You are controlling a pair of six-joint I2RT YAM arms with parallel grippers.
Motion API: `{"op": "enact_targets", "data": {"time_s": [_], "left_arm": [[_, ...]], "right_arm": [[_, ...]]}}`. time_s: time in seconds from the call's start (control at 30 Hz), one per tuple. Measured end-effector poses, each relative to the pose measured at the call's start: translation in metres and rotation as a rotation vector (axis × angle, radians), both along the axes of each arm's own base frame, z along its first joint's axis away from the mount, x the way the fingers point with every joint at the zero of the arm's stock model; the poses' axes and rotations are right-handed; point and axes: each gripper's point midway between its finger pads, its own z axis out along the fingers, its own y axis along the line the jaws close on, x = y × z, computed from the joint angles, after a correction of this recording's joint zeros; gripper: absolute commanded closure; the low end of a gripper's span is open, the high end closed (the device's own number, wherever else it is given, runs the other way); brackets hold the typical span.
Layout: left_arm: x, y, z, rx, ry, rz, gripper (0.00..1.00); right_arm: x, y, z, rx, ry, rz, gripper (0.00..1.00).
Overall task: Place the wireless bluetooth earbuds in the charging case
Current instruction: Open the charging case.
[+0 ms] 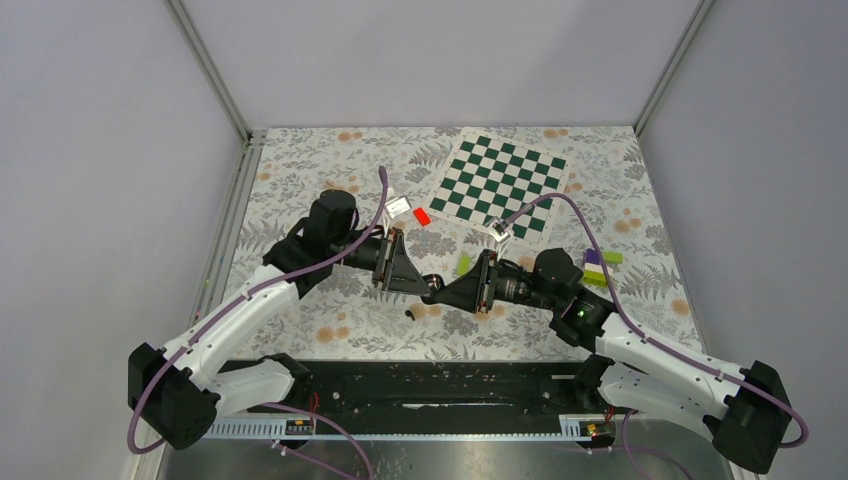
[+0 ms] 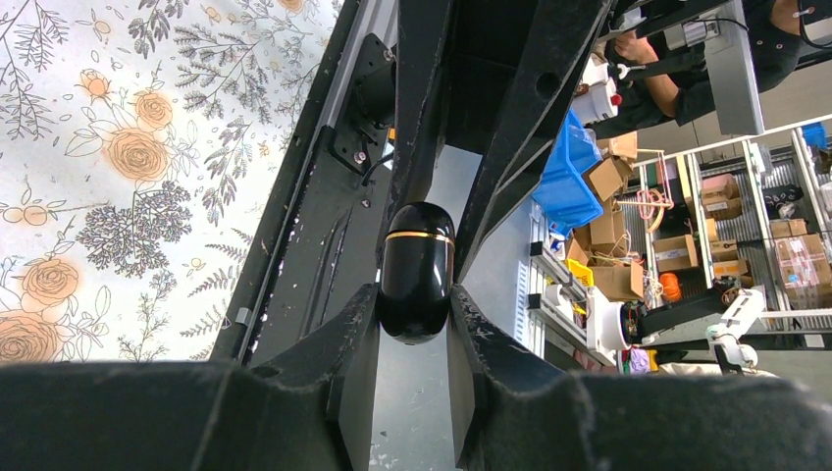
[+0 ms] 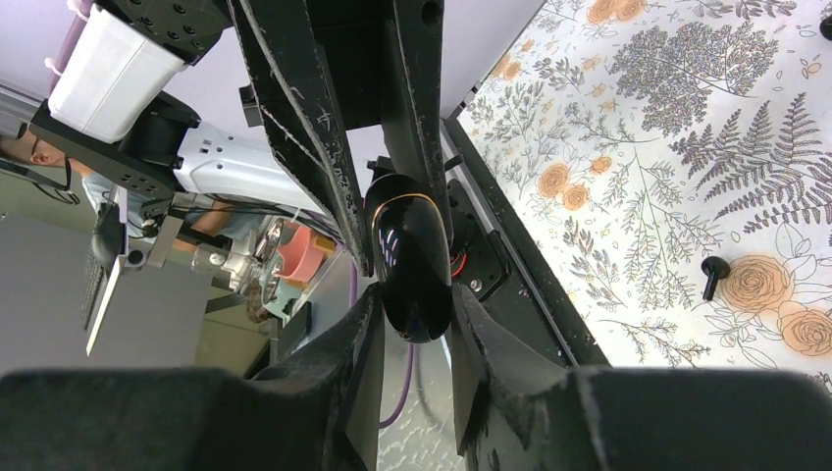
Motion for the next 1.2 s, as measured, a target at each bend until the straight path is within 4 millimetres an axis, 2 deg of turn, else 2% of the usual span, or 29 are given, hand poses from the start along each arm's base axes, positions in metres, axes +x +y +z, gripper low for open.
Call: {"op": "enact_targets", "data": {"time_s": [0.03, 0.1, 0.13, 0.2, 0.23, 0.33, 0.47, 0.57, 0.77, 0.87, 0.93, 1.03, 1.2], "left_arm": [[0.000, 0.000, 0.000, 0.000, 0.000, 0.000, 0.81], [0.000, 0.000, 0.000, 0.001, -0.003, 0.003, 0.42], [0.001, 0.000, 0.000, 0.000, -0.009, 0.004, 0.26], [0.002, 0.001, 0.000, 0.003, -0.035, 0.011, 0.07], [0.003, 0.002, -0.001, 0.009, -0.041, 0.017, 0.02], [0.007, 0.006, -0.005, 0.046, -0.071, 0.063, 0.01], [0.025, 0.018, -0.005, 0.101, -0.189, 0.209, 0.01], [0.036, 0.034, 0.005, 0.086, -0.377, 0.344, 0.01], [0.031, 0.067, 0.004, 0.047, -0.772, 0.503, 0.01], [0.033, 0.070, -0.005, 0.082, -0.927, 0.490, 0.01], [0.032, 0.070, -0.014, 0.106, -1.005, 0.454, 0.01], [0.027, 0.068, -0.024, 0.134, -1.129, 0.377, 0.02], [0.024, 0.060, -0.024, 0.168, -1.333, 0.258, 0.05]], "right_arm": [[0.000, 0.000, 0.000, 0.000, 0.001, -0.001, 1.00], [0.001, 0.000, 0.000, 0.000, 0.001, -0.006, 1.00], [0.001, 0.000, 0.000, 0.000, 0.001, -0.008, 1.00], [0.002, 0.000, 0.001, 0.005, 0.004, -0.013, 1.00], [0.003, 0.000, 0.002, 0.007, 0.006, -0.019, 1.00], [0.007, -0.001, -0.001, -0.002, 0.028, -0.045, 1.00], [0.013, -0.004, -0.008, -0.043, 0.101, -0.100, 1.00], [0.015, -0.007, -0.007, -0.072, 0.164, -0.134, 1.00], [0.010, -0.008, 0.017, -0.070, 0.261, -0.137, 1.00], [0.005, -0.002, 0.035, -0.052, 0.330, -0.101, 1.00], [-0.001, 0.004, 0.040, -0.038, 0.396, -0.057, 1.00], [-0.009, 0.012, 0.035, -0.048, 0.508, 0.000, 1.00], [-0.018, 0.015, 0.028, -0.073, 0.629, 0.043, 1.00]]}}
